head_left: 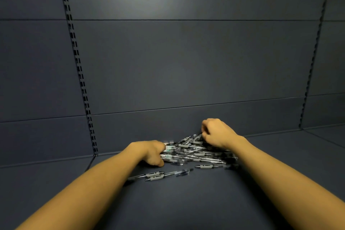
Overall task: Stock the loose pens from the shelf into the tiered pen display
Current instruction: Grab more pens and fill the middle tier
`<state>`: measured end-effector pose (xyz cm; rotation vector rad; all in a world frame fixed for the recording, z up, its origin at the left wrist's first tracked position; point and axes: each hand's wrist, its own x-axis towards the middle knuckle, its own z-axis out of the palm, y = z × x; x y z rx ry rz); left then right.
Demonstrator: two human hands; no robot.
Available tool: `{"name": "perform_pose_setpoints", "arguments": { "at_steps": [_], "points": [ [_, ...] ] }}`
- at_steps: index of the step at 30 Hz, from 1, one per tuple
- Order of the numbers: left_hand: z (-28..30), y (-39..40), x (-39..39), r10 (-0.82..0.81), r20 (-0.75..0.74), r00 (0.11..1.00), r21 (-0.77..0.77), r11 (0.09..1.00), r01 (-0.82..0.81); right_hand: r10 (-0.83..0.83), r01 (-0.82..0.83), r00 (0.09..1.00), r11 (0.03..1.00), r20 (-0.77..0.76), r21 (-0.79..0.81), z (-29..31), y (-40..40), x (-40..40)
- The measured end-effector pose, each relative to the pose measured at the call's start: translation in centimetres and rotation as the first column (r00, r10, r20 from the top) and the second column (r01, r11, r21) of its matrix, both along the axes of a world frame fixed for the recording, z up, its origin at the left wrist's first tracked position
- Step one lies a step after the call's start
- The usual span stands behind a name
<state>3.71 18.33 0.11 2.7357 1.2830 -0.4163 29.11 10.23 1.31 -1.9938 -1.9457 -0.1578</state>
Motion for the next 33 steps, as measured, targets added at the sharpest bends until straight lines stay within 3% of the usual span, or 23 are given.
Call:
{"name": "perform_pose_setpoints", "arguments": {
  "at_steps": [6,15,23,33],
  "points": [
    [1.2,0.5,-1.4,-0.022,0.088,0.996,0.106,0.994,0.012,-0.005,0.005,1.0,1.0,0.01,0.013,1.1,-0.6,0.0],
    [3.2,0.4,-3.0,-0.061,0.094,0.994,0.531,0.847,0.001,0.019,-0.019,1.0,1.0,0.01,0.004,1.7,-0.9,-0.8],
    [4.0,-1.9,-6.4,0.08,0.074,0.994,0.565,0.818,-0.108,0.112,-0.111,0.993,0.994,0.049,-0.014,2.5,0.3,-4.0],
    [2.2,-6.8,-16.2,0.348,0.096,0.933,0.505,0.791,-0.347,0.362,-0.357,0.929,0.931,0.073,-0.078,1.4,2.4,-12.9]
  ]
}}
